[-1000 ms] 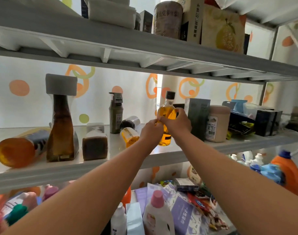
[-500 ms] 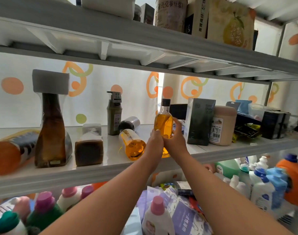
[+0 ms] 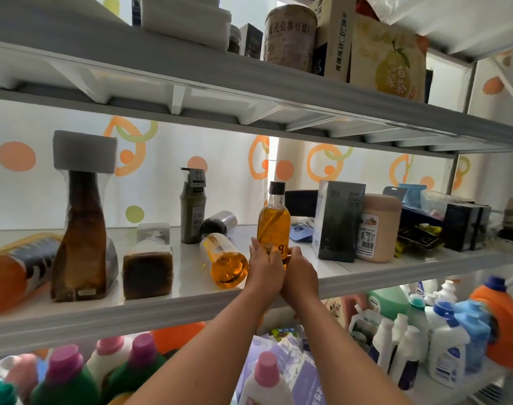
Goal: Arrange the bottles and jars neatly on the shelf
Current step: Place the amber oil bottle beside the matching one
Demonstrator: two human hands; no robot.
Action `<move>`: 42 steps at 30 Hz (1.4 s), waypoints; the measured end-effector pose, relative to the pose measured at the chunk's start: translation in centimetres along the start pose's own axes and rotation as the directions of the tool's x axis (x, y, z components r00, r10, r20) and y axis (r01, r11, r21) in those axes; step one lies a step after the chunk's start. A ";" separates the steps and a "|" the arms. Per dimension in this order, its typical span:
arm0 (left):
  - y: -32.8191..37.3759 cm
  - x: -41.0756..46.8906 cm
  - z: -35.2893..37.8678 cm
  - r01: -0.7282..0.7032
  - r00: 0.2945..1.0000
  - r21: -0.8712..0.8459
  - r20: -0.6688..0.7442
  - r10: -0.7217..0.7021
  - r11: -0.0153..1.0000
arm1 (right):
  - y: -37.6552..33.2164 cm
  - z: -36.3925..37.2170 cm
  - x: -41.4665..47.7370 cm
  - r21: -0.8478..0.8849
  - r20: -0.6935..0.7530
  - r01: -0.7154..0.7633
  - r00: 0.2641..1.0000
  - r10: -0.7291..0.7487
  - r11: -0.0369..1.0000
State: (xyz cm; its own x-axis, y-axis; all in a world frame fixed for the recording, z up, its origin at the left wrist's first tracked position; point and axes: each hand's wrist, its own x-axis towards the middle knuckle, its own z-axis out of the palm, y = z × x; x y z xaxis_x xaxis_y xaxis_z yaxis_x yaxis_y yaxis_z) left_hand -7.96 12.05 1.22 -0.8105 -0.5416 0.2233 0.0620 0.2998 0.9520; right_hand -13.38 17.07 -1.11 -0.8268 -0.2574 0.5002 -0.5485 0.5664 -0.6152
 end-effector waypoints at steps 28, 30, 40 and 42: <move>0.2 -1.0 -1.3 0.009 1.000 0.070 -0.009 -0.009 0.998 | 0.2 -0.5 -0.8 0.009 0.064 0.074 0.995 -0.075 0.997; 0.3 -1.0 -1.4 0.023 1.000 0.075 -0.008 -0.023 0.997 | 0.2 -0.5 -0.8 0.007 0.066 0.074 0.995 -0.075 0.997; 0.4 -2.1 -1.1 0.008 0.999 0.107 -0.042 -0.003 0.994 | 0.4 -0.6 -0.7 -0.023 0.100 0.075 0.992 -0.072 0.997; 0.5 -2.5 -1.5 -0.009 0.999 0.125 -0.037 0.013 0.992 | 0.2 -0.7 -0.8 -0.019 0.112 0.068 0.992 -0.065 0.998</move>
State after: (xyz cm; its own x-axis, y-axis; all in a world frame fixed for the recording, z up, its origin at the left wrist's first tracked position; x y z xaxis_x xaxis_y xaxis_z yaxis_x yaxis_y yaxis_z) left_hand -5.07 12.38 1.40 -0.7873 -0.5663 0.2437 -0.0045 0.4006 0.9162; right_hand -12.80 17.91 -1.23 -0.7979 -0.3803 0.4676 -0.6009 0.5621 -0.5683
